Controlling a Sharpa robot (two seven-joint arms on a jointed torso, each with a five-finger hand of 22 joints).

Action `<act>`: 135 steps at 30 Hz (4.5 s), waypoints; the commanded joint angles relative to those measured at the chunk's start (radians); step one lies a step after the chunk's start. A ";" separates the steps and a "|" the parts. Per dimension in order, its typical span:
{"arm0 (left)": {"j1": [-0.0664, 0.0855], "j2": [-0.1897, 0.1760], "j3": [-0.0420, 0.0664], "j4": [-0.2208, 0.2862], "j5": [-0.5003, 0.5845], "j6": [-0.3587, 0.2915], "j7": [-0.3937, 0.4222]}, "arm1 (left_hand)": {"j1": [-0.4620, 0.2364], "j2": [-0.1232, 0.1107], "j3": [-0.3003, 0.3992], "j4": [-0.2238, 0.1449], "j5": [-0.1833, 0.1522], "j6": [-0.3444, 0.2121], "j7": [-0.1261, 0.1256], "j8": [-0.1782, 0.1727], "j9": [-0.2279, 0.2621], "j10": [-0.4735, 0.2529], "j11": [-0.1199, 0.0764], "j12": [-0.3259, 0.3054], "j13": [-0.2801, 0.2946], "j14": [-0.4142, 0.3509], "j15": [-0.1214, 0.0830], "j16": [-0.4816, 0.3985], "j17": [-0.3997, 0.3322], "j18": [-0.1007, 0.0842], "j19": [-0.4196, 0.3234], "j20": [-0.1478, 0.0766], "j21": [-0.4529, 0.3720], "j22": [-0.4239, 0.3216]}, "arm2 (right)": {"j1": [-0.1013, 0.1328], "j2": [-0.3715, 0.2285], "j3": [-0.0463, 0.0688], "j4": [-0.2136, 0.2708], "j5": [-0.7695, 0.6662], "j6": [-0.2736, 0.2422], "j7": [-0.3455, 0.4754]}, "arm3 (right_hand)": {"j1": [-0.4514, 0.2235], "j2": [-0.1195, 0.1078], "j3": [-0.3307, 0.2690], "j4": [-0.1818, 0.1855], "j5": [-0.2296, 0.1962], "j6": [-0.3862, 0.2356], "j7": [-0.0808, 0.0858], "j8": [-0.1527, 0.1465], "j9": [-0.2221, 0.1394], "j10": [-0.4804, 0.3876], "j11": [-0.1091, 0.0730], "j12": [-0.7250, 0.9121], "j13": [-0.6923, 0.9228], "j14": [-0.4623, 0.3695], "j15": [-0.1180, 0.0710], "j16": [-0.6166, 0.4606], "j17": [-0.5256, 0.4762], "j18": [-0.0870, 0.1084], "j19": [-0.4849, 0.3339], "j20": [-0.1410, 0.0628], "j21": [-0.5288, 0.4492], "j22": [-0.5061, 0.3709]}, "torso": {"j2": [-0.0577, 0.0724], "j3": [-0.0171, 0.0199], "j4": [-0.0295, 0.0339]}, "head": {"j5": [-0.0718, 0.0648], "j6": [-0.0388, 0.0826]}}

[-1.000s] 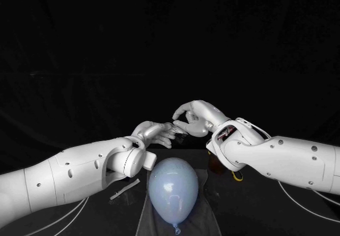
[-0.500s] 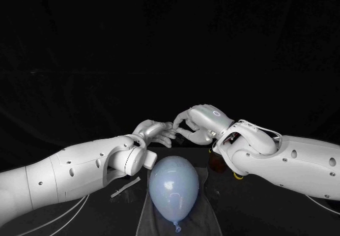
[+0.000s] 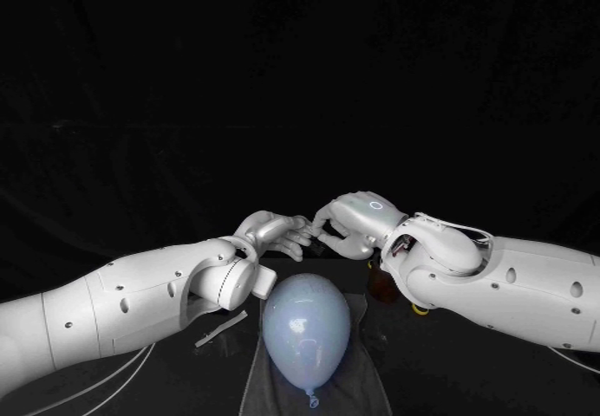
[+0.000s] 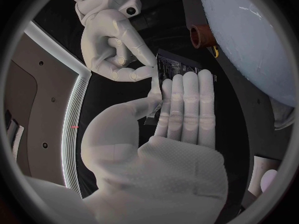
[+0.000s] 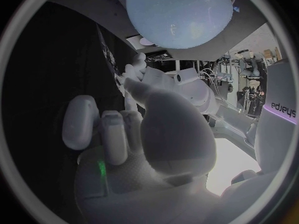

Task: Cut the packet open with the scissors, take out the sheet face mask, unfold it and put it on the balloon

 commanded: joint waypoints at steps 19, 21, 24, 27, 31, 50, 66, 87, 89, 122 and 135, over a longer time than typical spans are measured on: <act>0.002 -0.008 0.001 0.018 -0.125 0.050 -0.005 | 0.001 0.011 0.091 -0.095 0.006 0.006 -0.001 0.005 0.002 0.016 -0.007 0.006 0.002 -0.001 -0.007 0.004 0.001 0.010 -0.009 -0.003 0.009 0.003 | -0.004 0.005 0.001 -0.007 -0.004 -0.017 -0.069 | -0.030 0.019 0.043 0.006 -0.029 -0.003 0.003 -0.007 -0.003 0.104 -0.003 0.003 0.263 0.104 -0.004 0.005 0.263 -0.019 0.002 0.000 -0.001 0.029 | -0.001 0.0009 -0.0017 | -0.009 -0.006; 0.002 -0.008 0.001 0.018 -0.132 0.050 -0.006 | 0.001 0.011 0.091 -0.095 0.006 0.005 -0.001 0.005 0.002 0.016 -0.008 0.006 0.002 -0.001 -0.007 0.004 0.001 0.010 -0.009 -0.003 0.010 0.004 | -0.004 0.003 0.002 -0.006 0.007 -0.014 -0.069 | -0.037 0.020 0.046 0.010 -0.029 -0.004 0.003 -0.008 -0.004 0.104 -0.003 0.003 0.263 0.104 -0.003 0.005 0.263 -0.019 0.002 0.001 -0.002 0.029 | -0.001 0.0007 -0.0018 | -0.009 -0.006; 0.002 -0.007 0.001 0.018 -0.140 0.051 -0.006 | 0.001 0.011 0.092 -0.096 0.006 0.005 -0.001 0.005 0.002 0.016 -0.008 0.006 0.002 -0.001 -0.007 0.004 0.001 0.010 -0.010 -0.003 0.010 0.004 | -0.004 0.001 0.002 -0.004 0.027 -0.008 -0.067 | -0.055 0.017 0.048 0.022 -0.028 -0.006 0.002 -0.011 -0.005 0.104 -0.003 0.003 0.263 0.104 -0.003 0.005 0.263 -0.020 0.002 0.002 -0.002 0.030 | 0.000 0.0002 -0.0018 | -0.009 -0.006; 0.002 -0.006 0.001 0.017 -0.146 0.051 -0.006 | 0.001 0.011 0.092 -0.096 0.006 0.005 -0.001 0.005 0.002 0.016 -0.008 0.006 0.002 -0.001 -0.007 0.004 0.001 0.010 -0.010 -0.003 0.010 0.004 | -0.004 -0.002 0.002 0.001 0.045 -0.003 -0.066 | -0.094 0.007 0.047 0.046 -0.015 -0.007 0.001 -0.015 -0.007 0.104 -0.003 0.003 0.263 0.104 -0.003 0.005 0.263 -0.019 0.002 0.003 -0.004 0.031 | 0.000 0.0004 -0.0013 | -0.009 -0.006; 0.002 -0.005 0.001 0.014 -0.151 0.051 -0.006 | 0.001 0.011 0.092 -0.096 0.006 0.005 -0.001 0.005 0.002 0.016 -0.008 0.006 0.002 -0.001 -0.007 0.004 0.001 0.010 -0.010 -0.003 0.011 0.004 | -0.004 -0.003 0.002 0.006 0.055 -0.005 -0.078 | -0.171 -0.001 0.043 0.108 -0.013 -0.006 0.001 -0.026 -0.015 0.104 -0.002 0.003 0.263 0.104 -0.001 0.005 0.263 -0.019 0.003 0.004 -0.005 0.033 | 0.000 0.0003 -0.0012 | -0.009 -0.007; 0.001 -0.004 0.001 0.024 -0.162 0.067 -0.014 | 0.001 0.011 0.092 -0.096 0.006 0.005 -0.001 0.005 0.002 0.016 -0.008 0.006 0.002 -0.001 -0.007 0.004 0.001 0.010 -0.010 -0.003 0.011 0.004 | -0.004 0.025 0.004 -0.028 0.040 0.013 -0.130 | -0.159 -0.016 0.117 0.095 -0.021 -0.007 0.001 -0.047 -0.028 0.104 -0.004 0.003 0.263 0.104 -0.003 0.005 0.263 -0.017 0.001 0.003 -0.021 0.032 | 0.000 0.0001 -0.0007 | -0.020 -0.003; 0.001 -0.012 0.001 0.041 -0.162 0.065 -0.004 | -0.007 0.013 0.101 -0.108 0.029 0.010 -0.003 0.011 0.009 0.020 -0.009 0.008 0.007 0.003 -0.008 0.007 0.002 0.010 -0.021 -0.005 0.036 0.022 | -0.004 0.025 0.004 -0.027 -0.035 0.072 -0.165 | -0.107 -0.116 0.058 0.000 -0.032 -0.042 0.023 -0.059 -0.027 0.088 0.014 -0.019 0.243 0.104 0.010 0.005 0.263 -0.014 -0.011 0.010 -0.048 0.025 | 0.000 0.0002 -0.0014 | -0.023 -0.006; 0.001 -0.018 0.001 0.058 -0.150 0.086 0.031 | -0.025 0.022 0.109 -0.110 0.055 0.011 -0.005 0.025 0.031 0.011 -0.008 0.003 0.010 -0.007 -0.006 0.003 0.001 0.009 -0.051 -0.003 0.061 0.041 | -0.004 0.029 0.003 -0.024 -0.035 0.075 -0.181 | -0.109 -0.149 -0.044 0.040 -0.031 -0.095 0.053 -0.122 -0.059 0.066 0.042 -0.048 0.218 0.104 0.036 0.005 0.263 -0.009 -0.023 0.034 -0.079 0.014 | 0.000 0.0002 -0.0007 | -0.028 -0.010; 0.001 -0.018 0.001 0.059 -0.149 0.088 0.033 | -0.026 0.022 0.109 -0.110 0.055 0.011 -0.005 0.026 0.032 0.010 -0.008 0.003 0.010 -0.008 -0.005 0.003 0.001 0.009 -0.051 -0.003 0.061 0.042 | -0.004 0.029 0.003 -0.022 -0.037 0.070 -0.180 | -0.102 -0.149 -0.048 0.040 -0.032 -0.097 0.054 -0.126 -0.061 0.065 0.044 -0.048 0.218 0.104 0.037 0.005 0.263 -0.009 -0.023 0.035 -0.079 0.014 | 0.000 0.0003 -0.0013 | -0.027 -0.011; 0.001 -0.016 0.001 0.073 -0.143 0.122 0.091 | -0.030 0.025 0.112 -0.114 0.058 0.007 -0.007 0.041 0.055 0.008 -0.008 0.002 0.012 -0.012 -0.005 0.004 0.002 0.010 -0.064 0.000 0.072 0.050 | -0.003 0.063 0.003 -0.067 -0.018 0.166 -0.174 | -0.045 -0.107 -0.049 0.051 -0.032 -0.063 0.048 -0.161 -0.083 0.073 0.038 -0.037 0.226 0.104 0.034 0.005 0.263 -0.008 -0.020 0.036 -0.081 0.022 | 0.000 0.0000 -0.0008 | -0.037 -0.020; 0.001 -0.017 0.001 0.076 -0.143 0.114 0.106 | -0.033 0.026 0.114 -0.115 0.068 0.003 -0.007 0.048 0.068 0.008 -0.008 0.003 0.014 -0.014 -0.004 0.005 0.003 0.010 -0.070 0.001 0.080 0.055 | -0.003 0.065 0.002 -0.064 0.017 0.245 -0.200 | -0.072 -0.122 -0.072 0.074 -0.032 -0.046 0.049 -0.163 -0.087 0.070 0.040 -0.041 0.222 0.104 0.035 0.005 0.263 -0.009 -0.020 0.036 -0.085 0.022 | -0.001 0.0002 -0.0008 | -0.041 -0.023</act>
